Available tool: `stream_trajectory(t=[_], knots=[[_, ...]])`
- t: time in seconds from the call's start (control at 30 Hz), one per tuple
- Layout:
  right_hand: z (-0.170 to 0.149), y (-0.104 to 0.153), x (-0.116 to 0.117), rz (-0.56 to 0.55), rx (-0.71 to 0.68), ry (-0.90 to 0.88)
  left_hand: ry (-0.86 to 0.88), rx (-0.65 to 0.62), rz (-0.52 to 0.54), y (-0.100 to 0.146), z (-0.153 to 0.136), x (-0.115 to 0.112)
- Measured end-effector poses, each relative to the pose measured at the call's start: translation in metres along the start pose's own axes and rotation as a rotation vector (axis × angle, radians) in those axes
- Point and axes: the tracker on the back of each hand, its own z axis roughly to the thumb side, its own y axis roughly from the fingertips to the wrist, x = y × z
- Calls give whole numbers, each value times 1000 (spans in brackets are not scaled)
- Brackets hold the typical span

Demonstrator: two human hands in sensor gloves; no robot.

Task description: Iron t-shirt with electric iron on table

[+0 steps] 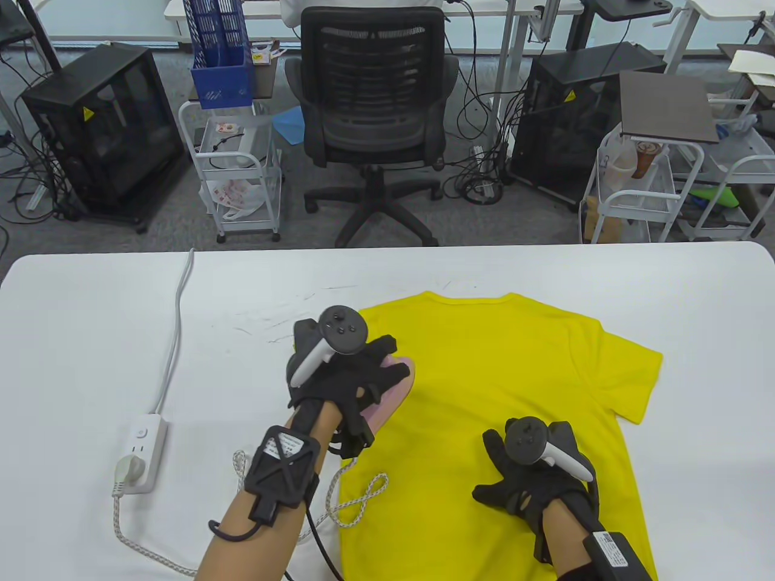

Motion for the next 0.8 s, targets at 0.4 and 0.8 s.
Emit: stream_trajectory(t=[0.4, 0.8], knots=[[-2, 1, 1, -2, -7, -21, -184, -231, -300, 18, 18, -80], [-2, 1, 2, -4, -3, -25, -135, 56, -19, 9, -27, -44]])
